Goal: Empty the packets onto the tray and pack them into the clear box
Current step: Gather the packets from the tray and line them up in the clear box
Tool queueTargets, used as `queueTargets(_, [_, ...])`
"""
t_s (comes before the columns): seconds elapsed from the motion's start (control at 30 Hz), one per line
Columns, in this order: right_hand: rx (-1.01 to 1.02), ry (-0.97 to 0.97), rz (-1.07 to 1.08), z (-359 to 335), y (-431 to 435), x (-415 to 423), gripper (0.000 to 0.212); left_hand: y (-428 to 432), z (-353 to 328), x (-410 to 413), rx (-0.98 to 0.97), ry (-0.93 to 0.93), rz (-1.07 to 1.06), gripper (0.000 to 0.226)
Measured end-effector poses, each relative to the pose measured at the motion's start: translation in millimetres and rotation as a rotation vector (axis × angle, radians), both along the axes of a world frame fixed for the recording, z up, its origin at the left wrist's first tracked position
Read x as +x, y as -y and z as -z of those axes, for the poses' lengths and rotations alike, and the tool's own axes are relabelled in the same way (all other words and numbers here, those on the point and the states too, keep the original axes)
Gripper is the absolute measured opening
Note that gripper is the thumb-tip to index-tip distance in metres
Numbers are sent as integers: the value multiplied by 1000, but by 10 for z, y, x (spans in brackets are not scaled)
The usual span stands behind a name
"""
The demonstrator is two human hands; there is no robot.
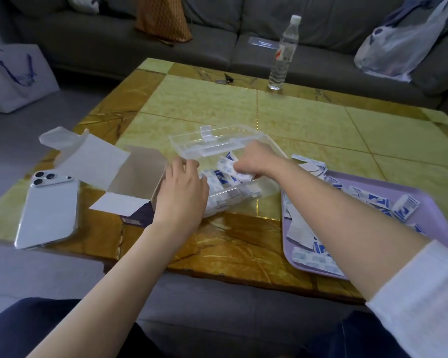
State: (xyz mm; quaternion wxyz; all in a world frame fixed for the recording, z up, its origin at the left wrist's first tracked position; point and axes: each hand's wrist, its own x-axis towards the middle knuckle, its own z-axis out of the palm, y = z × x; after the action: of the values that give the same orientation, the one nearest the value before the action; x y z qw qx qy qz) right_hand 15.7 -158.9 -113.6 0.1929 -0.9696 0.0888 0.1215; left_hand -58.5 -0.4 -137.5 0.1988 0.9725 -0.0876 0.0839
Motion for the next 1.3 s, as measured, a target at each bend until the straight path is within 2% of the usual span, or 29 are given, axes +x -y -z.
queueTargets(0.13, [-66, -57, -15, 61, -77, 31, 20, 15, 17, 1, 14, -6, -5, 36])
queueTargets(0.37, [-167, -194, -151, 88, -184, 6, 32, 11, 12, 9, 38, -29, -11, 36])
queueTargets(0.47, [-241, -164, -191, 109, -203, 22, 38, 8, 35, 23, 67, -27, -7, 40])
queueTargets(0.73, [-214, -181, -205, 93, -171, 41, 43, 7, -31, -1, 59, -49, -8, 40])
queueTargets(1.0, [-294, -181, -222, 133, -203, 66, 38, -44, -75, 32, 75, -51, 2, 43])
queueTargets(1.1, [-225, -151, -178, 168, -199, 92, 33, -39, -80, 30, 78, -52, 5, 42])
queueTargets(1.2, [-95, -110, -162, 178, -199, 87, 11, -38, -77, 23, 85, -44, 15, 42])
queueTargets(1.3, [-84, -101, -189, 162, -191, 55, 18, -38, -73, 25, 87, -43, 21, 44])
